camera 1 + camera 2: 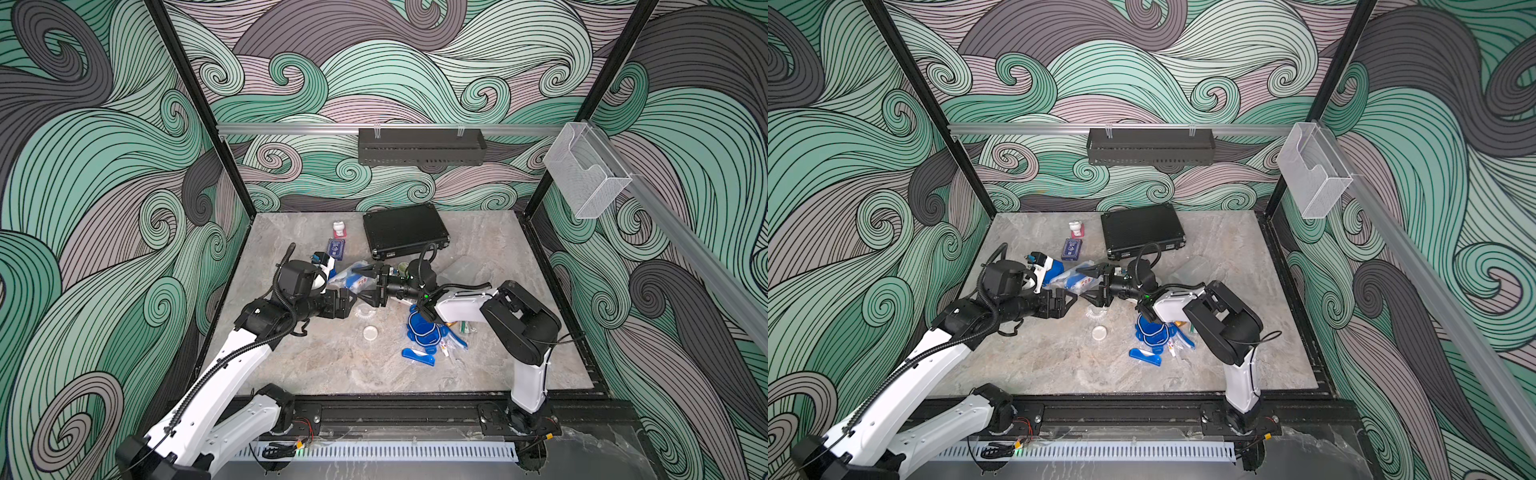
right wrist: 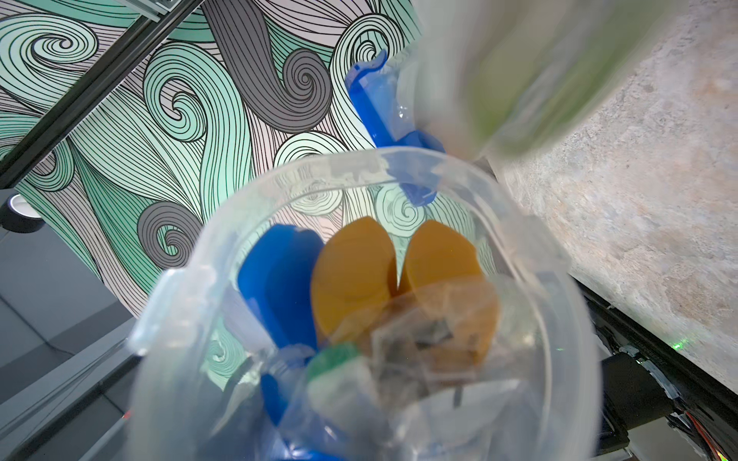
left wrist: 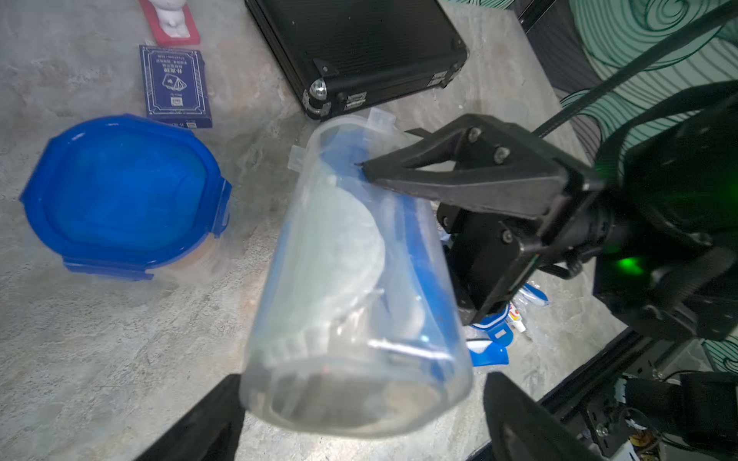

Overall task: Take out toiletry kits
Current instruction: 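Pour the toiletry kits out of the container.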

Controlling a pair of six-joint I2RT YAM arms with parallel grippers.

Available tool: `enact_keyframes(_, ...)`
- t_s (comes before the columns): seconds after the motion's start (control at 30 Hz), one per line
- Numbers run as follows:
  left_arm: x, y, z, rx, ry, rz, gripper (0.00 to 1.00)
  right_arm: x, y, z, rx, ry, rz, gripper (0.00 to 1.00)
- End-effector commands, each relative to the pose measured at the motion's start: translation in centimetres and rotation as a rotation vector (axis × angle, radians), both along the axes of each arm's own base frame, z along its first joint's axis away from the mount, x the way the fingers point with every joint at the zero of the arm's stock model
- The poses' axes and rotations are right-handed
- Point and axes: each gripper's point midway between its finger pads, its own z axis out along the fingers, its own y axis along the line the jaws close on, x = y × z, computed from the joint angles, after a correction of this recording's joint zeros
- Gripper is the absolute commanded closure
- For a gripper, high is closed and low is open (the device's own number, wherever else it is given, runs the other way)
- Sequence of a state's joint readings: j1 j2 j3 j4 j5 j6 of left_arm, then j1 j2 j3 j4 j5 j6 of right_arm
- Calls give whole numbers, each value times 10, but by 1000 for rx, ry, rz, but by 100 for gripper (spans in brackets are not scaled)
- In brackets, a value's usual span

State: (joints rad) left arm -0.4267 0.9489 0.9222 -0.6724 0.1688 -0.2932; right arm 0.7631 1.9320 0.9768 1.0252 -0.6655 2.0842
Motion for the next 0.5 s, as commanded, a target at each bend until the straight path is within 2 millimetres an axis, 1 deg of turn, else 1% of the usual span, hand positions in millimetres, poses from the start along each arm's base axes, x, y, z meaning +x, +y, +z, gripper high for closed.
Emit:
enact_keyframes(0.0,14,-3,22,5,-64,-11,8,-7,-1,52,133,-53,13,50)
enact_keyframes(0.1,20,-1,18,32,-37,3,13,-9,-1,54,135,-55,18,50)
enact_keyframes(0.2,25,-4,17,27,-38,4,23,-11,-1,53,135,-56,25,50)
enact_keyframes(0.27,27,-5,16,28,-30,4,34,-12,-1,52,135,-56,28,50)
enact_keyframes(0.33,26,-7,14,30,-12,-10,47,-13,-2,51,135,-53,29,50)
enact_keyframes(0.47,22,-8,6,37,21,-20,64,-15,-3,54,139,-61,31,50)
